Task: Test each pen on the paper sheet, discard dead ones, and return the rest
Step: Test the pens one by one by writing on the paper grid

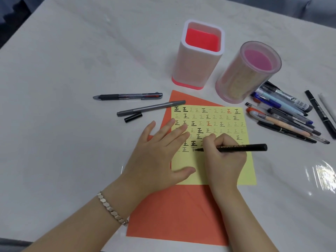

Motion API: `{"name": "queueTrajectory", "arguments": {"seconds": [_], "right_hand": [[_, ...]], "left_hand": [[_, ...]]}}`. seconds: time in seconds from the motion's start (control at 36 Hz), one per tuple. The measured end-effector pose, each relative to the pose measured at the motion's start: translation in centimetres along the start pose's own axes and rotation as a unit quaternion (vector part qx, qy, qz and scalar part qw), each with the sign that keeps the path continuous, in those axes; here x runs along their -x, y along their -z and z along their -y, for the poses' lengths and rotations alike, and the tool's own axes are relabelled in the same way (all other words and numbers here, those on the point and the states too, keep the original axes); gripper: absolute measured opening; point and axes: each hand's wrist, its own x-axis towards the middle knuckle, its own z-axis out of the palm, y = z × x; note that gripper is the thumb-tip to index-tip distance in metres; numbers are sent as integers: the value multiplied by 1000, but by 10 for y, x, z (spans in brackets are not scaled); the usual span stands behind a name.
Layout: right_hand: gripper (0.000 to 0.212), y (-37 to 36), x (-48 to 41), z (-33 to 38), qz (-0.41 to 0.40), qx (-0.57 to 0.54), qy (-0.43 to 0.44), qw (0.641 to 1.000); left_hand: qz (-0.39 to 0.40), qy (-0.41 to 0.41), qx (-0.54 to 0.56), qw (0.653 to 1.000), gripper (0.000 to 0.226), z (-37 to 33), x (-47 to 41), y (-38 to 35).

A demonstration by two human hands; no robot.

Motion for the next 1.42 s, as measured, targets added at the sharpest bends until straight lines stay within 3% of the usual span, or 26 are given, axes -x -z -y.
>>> {"name": "queueTrajectory", "arguments": {"seconds": [0.81, 1.25, 1.42], "right_hand": [[34, -1, 1, 2, 28, 12, 12, 999], [33, 7, -2, 7, -30, -38, -66, 997], [41, 19, -6, 13, 9, -47, -65, 997]], "left_hand": [[-4, 0, 7, 1000, 72, 1, 1, -1], [-1, -9, -4, 1000, 72, 2, 1, -2], [-58, -6, 52, 997, 50, 1, 3, 4]]}}
